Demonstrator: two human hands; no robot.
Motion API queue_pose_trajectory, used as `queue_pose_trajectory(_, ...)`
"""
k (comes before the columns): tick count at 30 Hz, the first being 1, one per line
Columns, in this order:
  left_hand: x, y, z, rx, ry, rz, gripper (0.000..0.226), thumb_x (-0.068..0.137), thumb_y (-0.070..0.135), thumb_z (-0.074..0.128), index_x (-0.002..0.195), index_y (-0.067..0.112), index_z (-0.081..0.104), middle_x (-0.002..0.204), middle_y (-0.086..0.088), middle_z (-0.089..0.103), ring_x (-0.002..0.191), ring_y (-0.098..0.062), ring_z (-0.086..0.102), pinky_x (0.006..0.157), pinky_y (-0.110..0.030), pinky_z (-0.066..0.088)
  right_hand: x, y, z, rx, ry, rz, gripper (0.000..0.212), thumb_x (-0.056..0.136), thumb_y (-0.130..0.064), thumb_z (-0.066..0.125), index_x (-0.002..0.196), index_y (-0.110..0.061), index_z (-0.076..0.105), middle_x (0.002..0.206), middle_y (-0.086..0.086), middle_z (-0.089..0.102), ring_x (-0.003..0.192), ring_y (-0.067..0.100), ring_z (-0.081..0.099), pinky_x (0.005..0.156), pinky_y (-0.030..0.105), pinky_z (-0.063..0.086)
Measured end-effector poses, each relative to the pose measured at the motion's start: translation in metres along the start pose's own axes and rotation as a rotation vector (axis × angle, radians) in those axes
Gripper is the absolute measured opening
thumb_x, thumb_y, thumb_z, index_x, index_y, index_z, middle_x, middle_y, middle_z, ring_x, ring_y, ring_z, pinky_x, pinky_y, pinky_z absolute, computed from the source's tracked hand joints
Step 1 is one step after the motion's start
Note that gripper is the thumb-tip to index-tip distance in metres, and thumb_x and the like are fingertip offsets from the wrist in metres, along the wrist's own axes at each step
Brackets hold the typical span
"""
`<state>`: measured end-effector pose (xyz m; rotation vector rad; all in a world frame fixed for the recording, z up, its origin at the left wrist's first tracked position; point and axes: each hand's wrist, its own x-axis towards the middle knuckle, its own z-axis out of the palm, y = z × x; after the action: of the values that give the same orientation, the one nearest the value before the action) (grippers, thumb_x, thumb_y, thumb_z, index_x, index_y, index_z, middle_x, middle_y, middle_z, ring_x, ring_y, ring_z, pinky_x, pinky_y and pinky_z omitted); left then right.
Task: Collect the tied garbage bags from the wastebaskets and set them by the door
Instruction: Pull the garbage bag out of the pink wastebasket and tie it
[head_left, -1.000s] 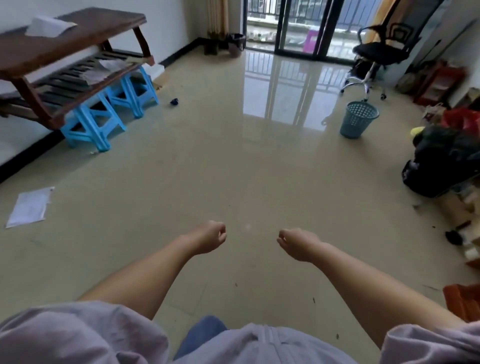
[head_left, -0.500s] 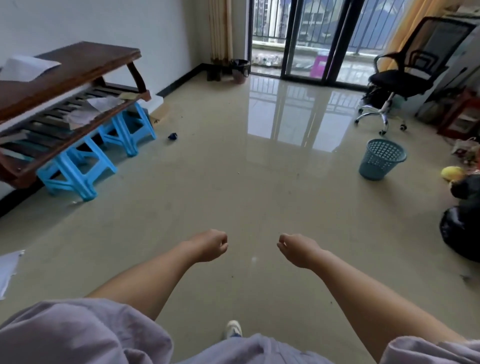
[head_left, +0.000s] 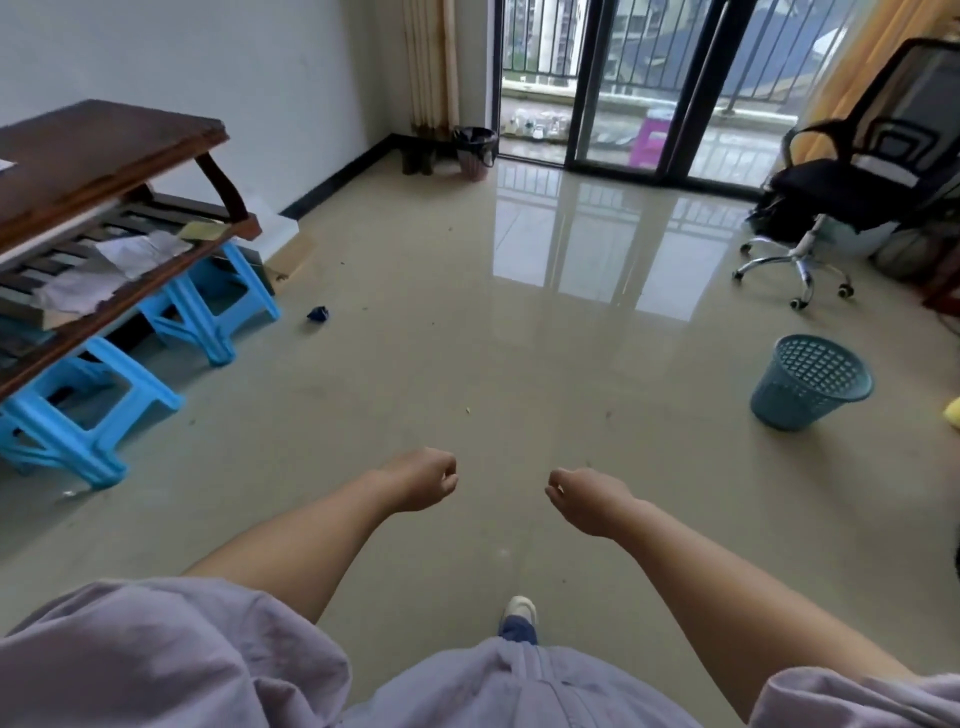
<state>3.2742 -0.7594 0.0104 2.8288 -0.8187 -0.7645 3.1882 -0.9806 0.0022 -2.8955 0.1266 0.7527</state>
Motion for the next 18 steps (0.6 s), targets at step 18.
queue_pose_trajectory(18, 0.372, -0.133, -0.230, -0.079, 0.024, -0.091, 0.030, 0.095, 0.031, 0.040, 0.111, 0.016, 0.061, 0.120, -0.008, 0.063, 0.107, -0.028, 0.059, 0.086, -0.033, 0.046, 0.415, 0.043, -0.255, -0.021, -0.012, -0.072, 0.038, 0.102, -0.033, 0.026, 0.123, -0.011, 0.049, 0.126, 0.012, 0.058, 0.113, 0.032, 0.056, 0.087, 0.035, 0.044)
